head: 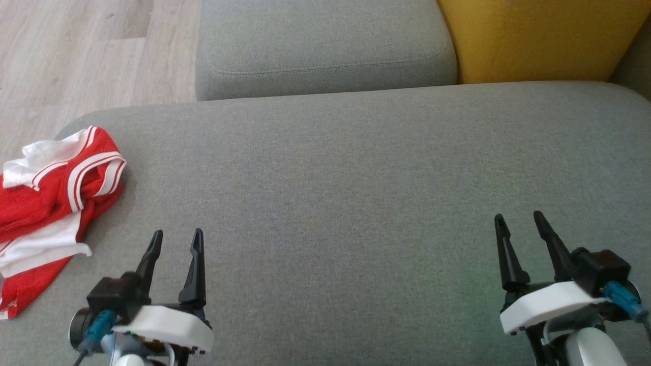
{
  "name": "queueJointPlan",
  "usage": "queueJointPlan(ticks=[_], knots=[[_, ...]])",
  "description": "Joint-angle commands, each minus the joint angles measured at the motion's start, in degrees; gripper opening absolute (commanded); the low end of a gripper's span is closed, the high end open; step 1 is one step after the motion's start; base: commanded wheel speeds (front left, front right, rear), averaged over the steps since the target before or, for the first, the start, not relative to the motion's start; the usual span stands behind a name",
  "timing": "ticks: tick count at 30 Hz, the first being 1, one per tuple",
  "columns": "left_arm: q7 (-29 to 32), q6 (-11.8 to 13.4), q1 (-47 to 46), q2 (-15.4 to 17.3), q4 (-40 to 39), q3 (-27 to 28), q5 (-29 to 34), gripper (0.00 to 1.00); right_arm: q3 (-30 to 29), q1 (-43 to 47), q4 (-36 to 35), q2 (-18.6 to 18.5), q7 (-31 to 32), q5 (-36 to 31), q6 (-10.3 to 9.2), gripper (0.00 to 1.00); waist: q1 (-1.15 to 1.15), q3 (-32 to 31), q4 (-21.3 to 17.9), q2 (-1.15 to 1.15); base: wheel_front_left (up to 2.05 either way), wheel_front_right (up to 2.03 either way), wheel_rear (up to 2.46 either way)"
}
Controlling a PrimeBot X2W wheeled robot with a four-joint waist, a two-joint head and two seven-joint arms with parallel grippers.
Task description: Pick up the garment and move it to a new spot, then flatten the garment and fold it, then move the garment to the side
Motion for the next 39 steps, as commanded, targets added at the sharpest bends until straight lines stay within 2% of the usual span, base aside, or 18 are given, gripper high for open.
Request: queueJointPlan(ticks=[1,14,23,39], knots=[[-0.92,0.32,-1.77,0.93,-1.63,1.73,1.74,1.0,1.57,-1.12,-2.14,-0.33,-0.76,-1.85,-0.04,1.0,0.0,-0.03,-0.02,0.0,0.0,0.0,0.0],[-2.94,-0.31,-2.02,0.2,1.49,2.23,6.75,1.0,1.19,-0.37,-2.68,0.78,-1.68,-7.17,-0.04,1.0,0.0,-0.36,-0.03,0.0,0.0,0.0,0.0],[-2.97,-0.45,-2.18,-0.54,3.11,3.25,5.39,1.0,0.26,-0.24,-2.1,1.51,-1.61,-4.11,-0.04,1.0,0.0,-0.43,-0.18,0.0,0.0,0.0,0.0],[-2.97,-0.52,-2.47,-0.92,4.39,3.95,5.43,1.0,-0.12,-0.31,-1.89,1.8,-1.62,-3.83,-0.04,1.0,0.0,-0.35,-0.01,0.0,0.0,0.0,0.0]])
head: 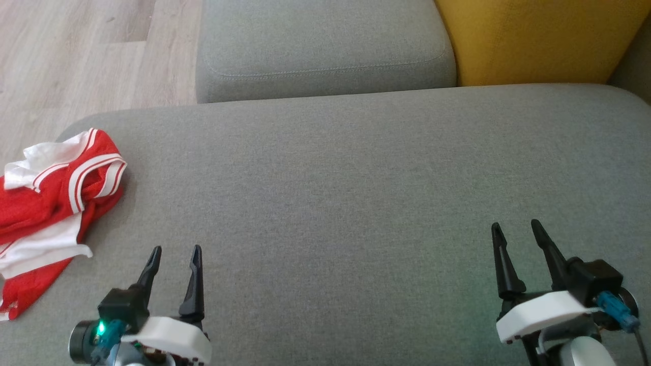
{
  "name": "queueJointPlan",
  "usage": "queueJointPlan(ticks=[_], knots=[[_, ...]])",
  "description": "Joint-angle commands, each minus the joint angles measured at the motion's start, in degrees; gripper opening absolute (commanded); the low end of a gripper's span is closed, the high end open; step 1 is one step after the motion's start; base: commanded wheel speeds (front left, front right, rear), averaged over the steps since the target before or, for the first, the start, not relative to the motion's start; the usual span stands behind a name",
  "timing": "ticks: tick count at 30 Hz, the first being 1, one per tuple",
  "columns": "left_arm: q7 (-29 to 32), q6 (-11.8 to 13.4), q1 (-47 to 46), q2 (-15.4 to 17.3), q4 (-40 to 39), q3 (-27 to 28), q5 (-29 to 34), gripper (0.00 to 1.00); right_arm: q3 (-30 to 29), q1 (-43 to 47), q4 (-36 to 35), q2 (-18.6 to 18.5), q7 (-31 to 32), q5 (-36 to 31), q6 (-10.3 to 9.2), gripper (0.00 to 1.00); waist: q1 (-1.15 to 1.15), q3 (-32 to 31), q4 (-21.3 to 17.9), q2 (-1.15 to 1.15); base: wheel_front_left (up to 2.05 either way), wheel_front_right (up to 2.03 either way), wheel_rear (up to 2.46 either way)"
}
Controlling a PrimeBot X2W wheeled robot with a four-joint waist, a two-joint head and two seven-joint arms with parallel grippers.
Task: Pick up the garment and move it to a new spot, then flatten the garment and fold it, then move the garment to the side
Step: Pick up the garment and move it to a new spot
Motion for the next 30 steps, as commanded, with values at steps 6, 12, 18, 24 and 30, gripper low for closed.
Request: queueJointPlan(ticks=[6,12,18,24,30], knots=[[-0.7,0.03,-2.64,0.14,-1.58,2.17,0.6,1.0,0.91,-1.74,-2.11,-0.13,-0.41,-0.33,-0.04,1.0,0.0,0.13,0.43,0.0,0.0,0.0,0.0],[-0.7,0.19,-3.34,0.27,-1.7,2.02,1.3,1.0,0.72,-1.38,-2.56,-0.08,-0.33,-0.33,-0.04,1.0,0.0,0.44,2.7,0.0,0.0,0.0,0.0],[-0.7,0.3,-3.99,0.45,-1.93,2.39,1.39,1.0,0.99,-0.97,-3.63,-0.02,-0.16,-0.47,-0.04,1.0,0.0,0.54,6.92,0.0,0.0,0.0,0.0],[-0.7,0.51,-4.3,1.08,-2.25,3.17,1.52,1.0,1.81,-0.96,-4.66,0.04,0.21,-0.66,-0.04,1.0,0.0,0.86,13.77,0.0,0.0,0.0,0.0],[-0.7,0.82,-4.34,2.22,-2.55,4.58,1.38,1.0,3.87,-1.31,-5.21,0.08,0.39,-0.38,-0.04,1.0,0.0,1.28,20.43,0.0,0.0,0.0,0.0]])
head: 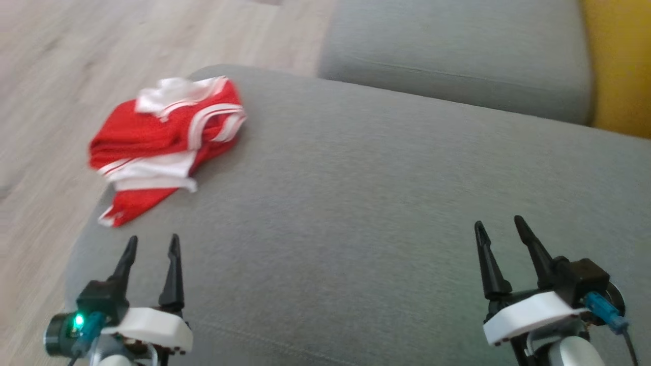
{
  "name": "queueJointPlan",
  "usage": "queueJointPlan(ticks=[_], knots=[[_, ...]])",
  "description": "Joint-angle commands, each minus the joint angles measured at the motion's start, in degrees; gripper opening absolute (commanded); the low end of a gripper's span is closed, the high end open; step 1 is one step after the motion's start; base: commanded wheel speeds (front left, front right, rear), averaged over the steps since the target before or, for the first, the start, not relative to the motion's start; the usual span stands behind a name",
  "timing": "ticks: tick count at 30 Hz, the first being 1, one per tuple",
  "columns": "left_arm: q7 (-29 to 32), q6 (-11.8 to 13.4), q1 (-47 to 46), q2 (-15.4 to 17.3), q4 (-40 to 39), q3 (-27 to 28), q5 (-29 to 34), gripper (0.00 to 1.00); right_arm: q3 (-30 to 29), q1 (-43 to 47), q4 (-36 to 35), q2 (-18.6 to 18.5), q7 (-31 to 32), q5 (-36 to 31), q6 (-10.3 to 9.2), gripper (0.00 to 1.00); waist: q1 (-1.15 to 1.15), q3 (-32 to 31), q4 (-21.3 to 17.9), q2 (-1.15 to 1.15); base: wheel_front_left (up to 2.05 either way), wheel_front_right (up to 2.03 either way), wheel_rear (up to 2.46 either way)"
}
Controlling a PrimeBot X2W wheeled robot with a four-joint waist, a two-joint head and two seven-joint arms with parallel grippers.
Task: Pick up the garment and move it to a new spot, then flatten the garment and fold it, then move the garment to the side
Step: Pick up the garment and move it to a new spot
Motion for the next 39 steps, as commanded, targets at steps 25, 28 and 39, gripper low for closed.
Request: queueJointPlan(ticks=[25,28,39], knots=[[-0.7,0.54,-2.78,0.29,-3.56,4.05,-0.19,1.0,2.75,-2.48,-2.74,-0.28,0.52,0.91,-0.04,1.0,0.0,1.19,8.53,0.0,0.0,0.0,0.0],[-0.7,0.31,-3.69,0.43,-3.32,4.15,-0.09,1.0,2.85,-2.68,-3.24,-0.28,1.01,0.68,-0.04,1.0,0.0,1.95,7.96,0.0,0.0,0.0,0.0],[-0.7,-0.43,-13.46,0.15,-0.37,6.58,-1.24,1.0,3.65,-6.59,-8.57,-2.92,5.24,-1.09,-0.04,1.0,0.0,12.96,3.2,0.0,0.0,0.0,0.0]])
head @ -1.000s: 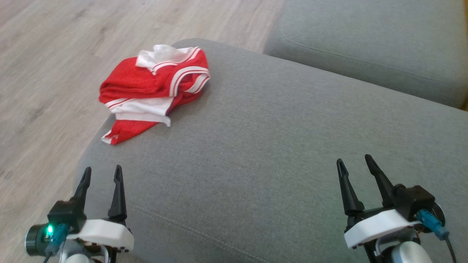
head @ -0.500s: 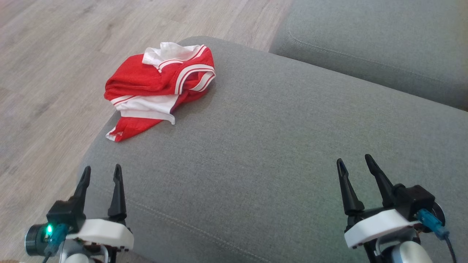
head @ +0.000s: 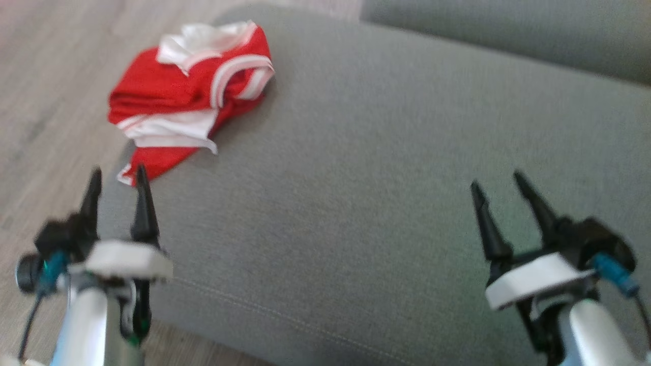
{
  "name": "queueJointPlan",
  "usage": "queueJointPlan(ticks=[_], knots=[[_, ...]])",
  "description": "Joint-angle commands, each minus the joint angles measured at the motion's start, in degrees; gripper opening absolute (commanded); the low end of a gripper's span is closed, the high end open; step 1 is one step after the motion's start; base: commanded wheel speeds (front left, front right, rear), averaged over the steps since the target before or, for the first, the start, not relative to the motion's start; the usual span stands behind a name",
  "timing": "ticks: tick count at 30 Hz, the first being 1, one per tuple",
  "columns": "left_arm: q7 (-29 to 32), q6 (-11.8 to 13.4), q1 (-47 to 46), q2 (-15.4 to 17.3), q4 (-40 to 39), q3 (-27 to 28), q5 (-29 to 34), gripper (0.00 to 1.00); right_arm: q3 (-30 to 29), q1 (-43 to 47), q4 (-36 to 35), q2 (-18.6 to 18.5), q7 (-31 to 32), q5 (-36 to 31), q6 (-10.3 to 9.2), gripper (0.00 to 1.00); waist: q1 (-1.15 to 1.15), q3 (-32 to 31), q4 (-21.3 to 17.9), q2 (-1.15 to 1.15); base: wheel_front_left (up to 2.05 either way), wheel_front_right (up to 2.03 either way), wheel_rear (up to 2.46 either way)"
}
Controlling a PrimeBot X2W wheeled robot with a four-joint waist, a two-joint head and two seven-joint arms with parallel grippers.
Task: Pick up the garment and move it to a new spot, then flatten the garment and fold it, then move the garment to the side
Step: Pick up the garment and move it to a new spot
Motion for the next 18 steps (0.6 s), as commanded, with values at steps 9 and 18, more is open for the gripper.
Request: queueJointPlan(ticks=[9,18], knots=[[-0.68,-2.66,-20.53,0.96,6.99,5.17,-0.33,1.0,1.91,-9.09,-8.12,-6.33,3.83,-0.42,-0.04,1.0,0.0,17.76,-6.39,0.0,0.0,0.0,0.0],[-0.68,-4.66,-32.04,4.83,23.32,7.01,0.98,1.0,4.09,-12.31,-7.65,-7.16,3.0,0.48,-0.04,1.0,0.0,22.91,-10.38,0.0,0.0,0.0,0.0]])
